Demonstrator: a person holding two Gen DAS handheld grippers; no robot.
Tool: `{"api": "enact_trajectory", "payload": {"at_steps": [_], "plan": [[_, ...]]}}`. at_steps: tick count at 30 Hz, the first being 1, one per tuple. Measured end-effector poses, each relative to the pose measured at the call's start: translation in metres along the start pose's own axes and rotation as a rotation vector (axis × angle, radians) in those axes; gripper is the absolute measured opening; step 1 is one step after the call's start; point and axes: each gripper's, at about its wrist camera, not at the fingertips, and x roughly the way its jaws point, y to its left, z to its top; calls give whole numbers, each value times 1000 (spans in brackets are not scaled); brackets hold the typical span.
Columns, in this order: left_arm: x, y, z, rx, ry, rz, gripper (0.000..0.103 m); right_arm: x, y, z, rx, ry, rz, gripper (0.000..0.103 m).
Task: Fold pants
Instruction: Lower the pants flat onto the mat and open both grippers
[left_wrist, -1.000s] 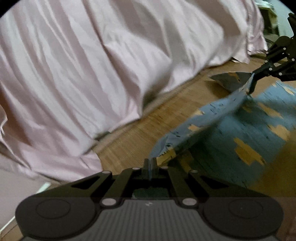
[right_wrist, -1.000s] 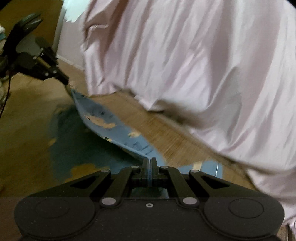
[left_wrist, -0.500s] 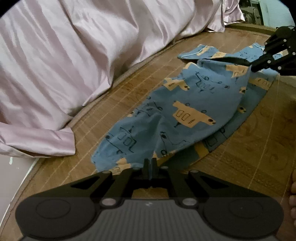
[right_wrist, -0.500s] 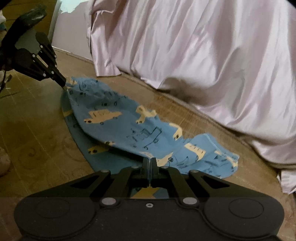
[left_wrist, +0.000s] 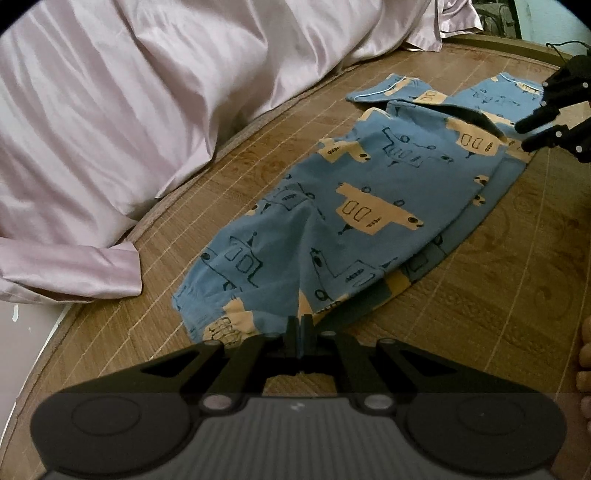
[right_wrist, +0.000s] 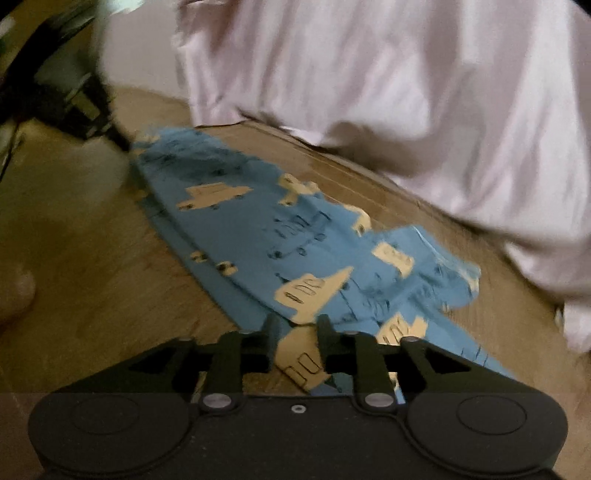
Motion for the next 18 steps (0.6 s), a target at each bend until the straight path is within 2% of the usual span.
{"api": "enact_trajectory", "payload": {"at_steps": [4,9,10,11,12,13,16,18], "plan": [[1,0,-1,-5,5,-1,0,14,-21,7,199,33,-9,26],[1,1,-1,-13,2,1,0,25,-23,12,264,65,-12,26],[1,1,-1,-16,1,0,0,29,-20,14,262,86,-37,26],[1,2,-1,-18,0,0,0,32,-20,14,268,98,-49,20],[1,2,-1,-19,-1,0,0,35,-19,15,278,115,-69,5],[1,2,-1,-21,-2,1,0,35,-19,15,278,115,-69,0],[0,2,-1,-25,-6,0,0,33,-18,16,283,110,-84,0],[0,3,-1,-24,-9,1,0,17,-21,18,298,73,-94,0]]}}
